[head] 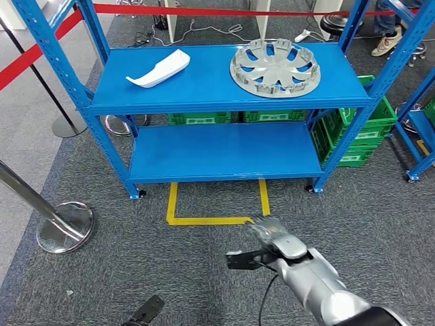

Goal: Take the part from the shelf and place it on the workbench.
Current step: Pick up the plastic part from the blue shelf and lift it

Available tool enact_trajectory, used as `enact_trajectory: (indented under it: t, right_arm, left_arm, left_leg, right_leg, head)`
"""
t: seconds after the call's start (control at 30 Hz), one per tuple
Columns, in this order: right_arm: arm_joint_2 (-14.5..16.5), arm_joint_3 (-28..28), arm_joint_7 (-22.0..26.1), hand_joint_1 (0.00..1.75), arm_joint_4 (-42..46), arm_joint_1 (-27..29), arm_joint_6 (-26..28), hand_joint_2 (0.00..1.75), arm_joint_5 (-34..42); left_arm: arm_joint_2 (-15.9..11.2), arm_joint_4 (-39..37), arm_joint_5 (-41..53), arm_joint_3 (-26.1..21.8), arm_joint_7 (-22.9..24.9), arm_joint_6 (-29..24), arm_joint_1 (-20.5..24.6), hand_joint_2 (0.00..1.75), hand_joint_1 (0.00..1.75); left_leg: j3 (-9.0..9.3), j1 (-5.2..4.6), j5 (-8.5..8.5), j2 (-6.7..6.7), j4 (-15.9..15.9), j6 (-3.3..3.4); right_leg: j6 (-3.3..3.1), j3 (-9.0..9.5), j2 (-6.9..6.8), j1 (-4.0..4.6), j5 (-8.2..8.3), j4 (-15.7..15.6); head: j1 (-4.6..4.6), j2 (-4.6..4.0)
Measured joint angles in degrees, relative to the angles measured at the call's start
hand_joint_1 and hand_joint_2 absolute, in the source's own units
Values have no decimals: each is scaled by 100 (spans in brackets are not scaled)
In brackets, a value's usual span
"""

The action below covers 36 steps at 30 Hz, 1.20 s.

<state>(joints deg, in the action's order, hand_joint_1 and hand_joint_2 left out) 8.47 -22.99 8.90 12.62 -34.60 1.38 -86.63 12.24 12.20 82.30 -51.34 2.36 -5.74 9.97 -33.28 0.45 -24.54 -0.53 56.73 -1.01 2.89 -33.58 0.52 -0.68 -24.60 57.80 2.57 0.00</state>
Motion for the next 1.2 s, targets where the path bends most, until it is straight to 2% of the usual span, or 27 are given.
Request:
enact_trajectory:
  t: [0.13, 0.3, 0.43, 0.57, 0.73, 0.97, 1.2]
  right_arm:
    - [306, -520, 483, 0, 67, -368, 25, 175, -259]
    - [768, -1309, 997, 0, 281, -948, 222, 175, -143]
    - [1023, -1999, 1031, 0, 597, -1433, 243, 175, 457]
    - [1091, -2431, 800, 0, 674, -1787, 327, 175, 960]
    - [1108, -2689, 559, 0, 662, -2228, 525, 175, 1239]
    - [955, -2717, 309, 0, 607, -2781, 841, 175, 1524]
    - [896, -2717, 295, 0, 583, -2899, 871, 175, 1526]
  left_arm:
    - [1, 0, -3, 1, 77, 54, 45, 0, 0]
    - [1, 0, -28, -38, 279, 131, 72, 0, 0]
    - [3, 0, -27, -64, 336, 118, 86, 175, 0]
    - [7, 0, -18, -66, 364, 89, 92, 175, 0]
    - [7, 0, -7, -66, 372, 87, 99, 175, 0]
    - [2, 0, -1, -66, 371, 103, 98, 175, 0]
    - [2, 0, 1, -66, 369, 108, 99, 175, 0]
  left_leg:
    - [-4, 1, 6, -2, 0, -4]
    - [-15, 3, 15, 10, 0, -16]
    - [-17, 5, 19, 4, 0, -15]
    - [-17, 4, 20, 5, 0, -15]
    - [-16, 3, 21, 5, 1, -13]
    - [-16, 3, 21, 5, 1, -14]
    - [-16, 3, 21, 5, 1, -14]
  right_leg:
    - [-1, -5, -8, 1, 1, 2]
    - [-10, -29, 10, 2, 11, 12]
    - [-14, -29, -3, 3, 10, 13]
    - [-12, -28, 3, 2, 13, 13]
    - [-10, -28, 1, 2, 15, 11]
    - [-10, -31, 4, 2, 16, 12]
    - [-10, -32, 5, 2, 15, 12]
  head:
    - [1, 0]
    - [1, 0]
    - [1, 0]
    - [1, 0]
    - [1, 0]
    - [1, 0]
    - [1, 0]
